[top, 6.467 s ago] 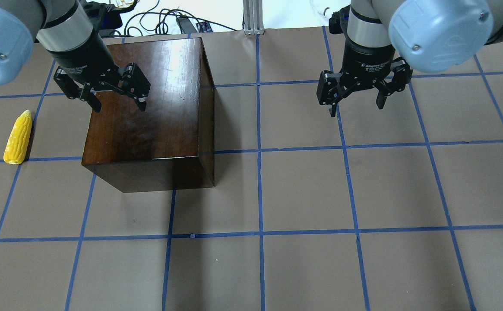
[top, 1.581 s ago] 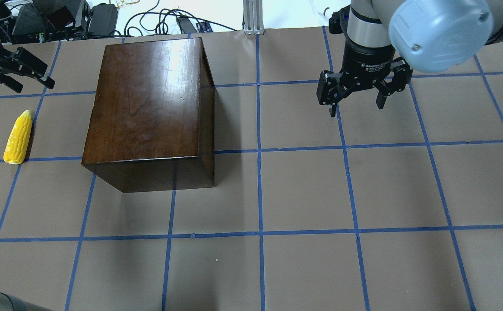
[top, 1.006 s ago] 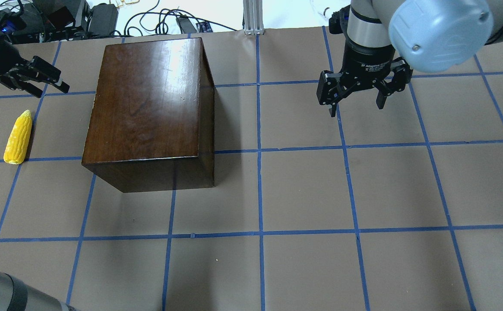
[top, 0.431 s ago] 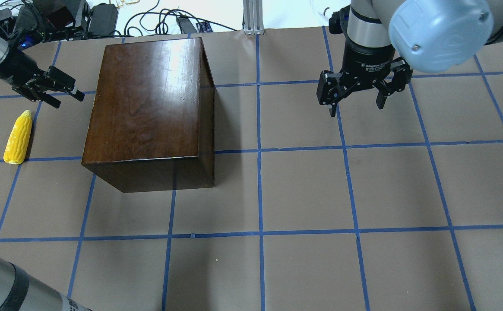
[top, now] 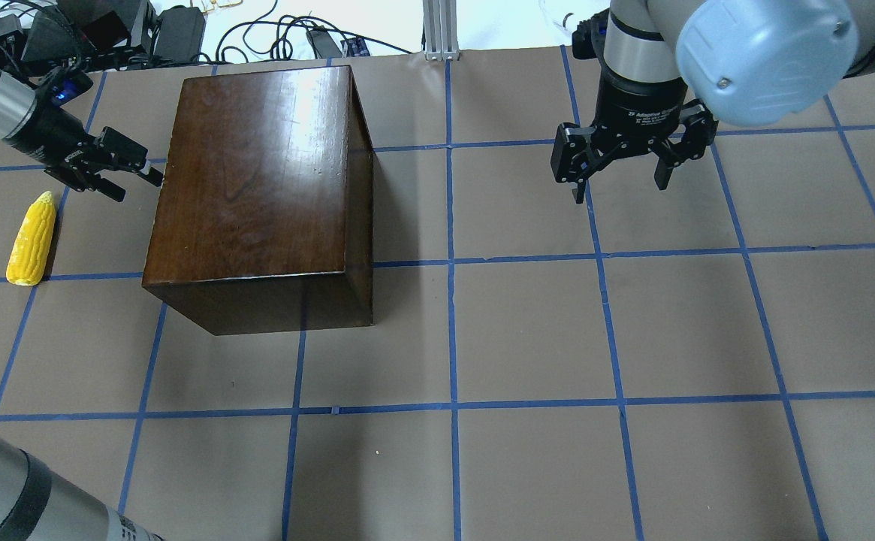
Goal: Open drawer and put corn inside
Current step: 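Lower the left gripper and hook the white drawer handle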
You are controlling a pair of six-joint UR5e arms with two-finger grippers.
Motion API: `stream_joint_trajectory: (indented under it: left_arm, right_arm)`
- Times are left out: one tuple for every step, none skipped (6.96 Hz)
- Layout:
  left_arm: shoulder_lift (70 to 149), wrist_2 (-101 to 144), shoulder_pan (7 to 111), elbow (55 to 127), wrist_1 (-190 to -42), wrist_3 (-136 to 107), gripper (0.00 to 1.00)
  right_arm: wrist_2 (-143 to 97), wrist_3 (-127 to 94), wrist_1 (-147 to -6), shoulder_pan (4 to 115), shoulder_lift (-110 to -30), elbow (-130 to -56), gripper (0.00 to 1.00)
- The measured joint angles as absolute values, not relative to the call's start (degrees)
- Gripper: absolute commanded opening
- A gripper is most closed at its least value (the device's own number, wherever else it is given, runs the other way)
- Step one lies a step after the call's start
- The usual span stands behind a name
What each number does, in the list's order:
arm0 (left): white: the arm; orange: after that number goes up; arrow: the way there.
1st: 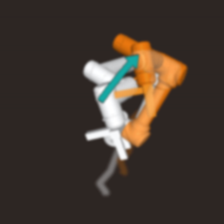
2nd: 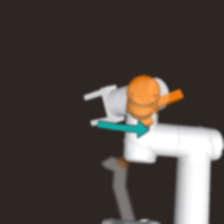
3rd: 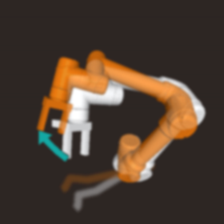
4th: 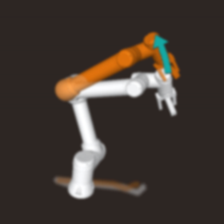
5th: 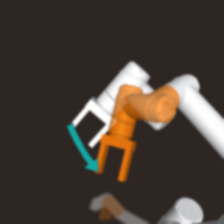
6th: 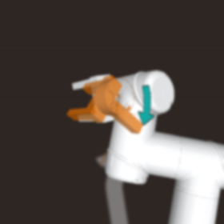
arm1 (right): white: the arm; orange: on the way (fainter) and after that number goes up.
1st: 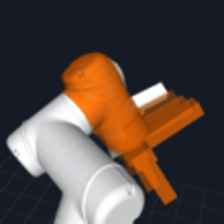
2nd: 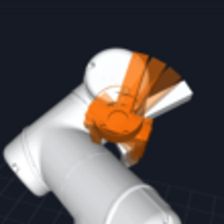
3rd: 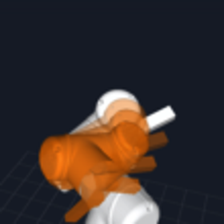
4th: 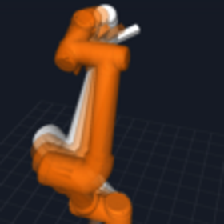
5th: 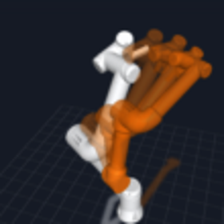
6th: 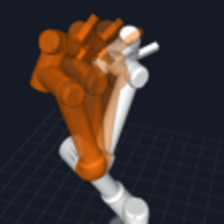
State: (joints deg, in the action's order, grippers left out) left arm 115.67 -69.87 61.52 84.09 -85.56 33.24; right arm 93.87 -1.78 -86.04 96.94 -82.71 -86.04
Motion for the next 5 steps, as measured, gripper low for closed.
stream_joint_trajectory:
  left_arm:
    - [116.00, -69.76, 61.52, 84.27, -85.55, 33.04, 1.00]
    - [116.26, -69.72, 61.52, 84.33, -85.60, 32.93, 1.00]
    - [116.47, -69.72, 61.52, 84.42, -85.68, 32.89, 1.00]
    - [116.66, -69.76, 61.52, 84.49, -85.74, 32.88, 1.00]
    - [116.92, -69.59, 61.52, 84.52, -85.79, 32.85, 1.00]
  right_arm:
    - [93.87, -1.81, -86.05, 96.94, -82.71, -86.05, 1.00]
    - [93.87, -1.82, -86.05, 96.94, -82.70, -86.05, 1.00]
    - [93.87, -1.78, -86.04, 96.94, -82.71, -86.05, 1.00]
    - [93.87, -1.77, -86.05, 96.94, -82.71, -86.05, 1.00]
    - [93.87, -1.76, -86.04, 96.94, -82.70, -86.05, 1.00]
